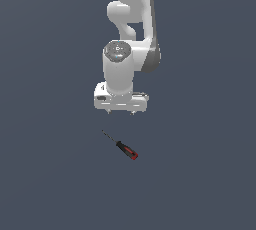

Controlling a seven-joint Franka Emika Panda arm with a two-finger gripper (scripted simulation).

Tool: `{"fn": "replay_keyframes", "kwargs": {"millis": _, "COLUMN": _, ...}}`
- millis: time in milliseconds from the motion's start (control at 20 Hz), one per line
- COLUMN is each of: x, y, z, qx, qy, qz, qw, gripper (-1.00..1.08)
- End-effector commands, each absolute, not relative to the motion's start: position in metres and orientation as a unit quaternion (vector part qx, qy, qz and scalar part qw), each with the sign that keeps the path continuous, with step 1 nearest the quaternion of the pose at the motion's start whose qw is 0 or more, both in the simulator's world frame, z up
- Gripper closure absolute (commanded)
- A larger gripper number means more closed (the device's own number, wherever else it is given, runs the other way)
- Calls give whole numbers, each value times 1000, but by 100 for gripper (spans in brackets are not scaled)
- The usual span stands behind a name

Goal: Pick up the object and move it to a goal position.

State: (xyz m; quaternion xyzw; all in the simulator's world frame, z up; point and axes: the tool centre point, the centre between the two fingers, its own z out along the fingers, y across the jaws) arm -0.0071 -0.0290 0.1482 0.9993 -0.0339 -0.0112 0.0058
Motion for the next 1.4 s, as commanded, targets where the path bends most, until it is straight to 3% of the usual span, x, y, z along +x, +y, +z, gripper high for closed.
{"fn": "replay_keyframes", "kwargs": {"millis": 0, "x": -7, "y": -29, "z": 148, "qx": 999, "qy": -34, "qz": -11, "qw": 6, "gripper": -92}}
{"fn": "replay_keyframes", "kwargs": {"millis": 750, "x": -13, "y": -26, "z": 150, "qx": 999, "qy": -43, "qz": -20, "qw": 1, "gripper": -92}}
{"fn": "replay_keyframes", "kwargs": {"millis": 1350, "x": 3, "y": -28, "z": 138, "qx": 999, "qy": 37, "qz": -19, "qw": 4, "gripper": -92}}
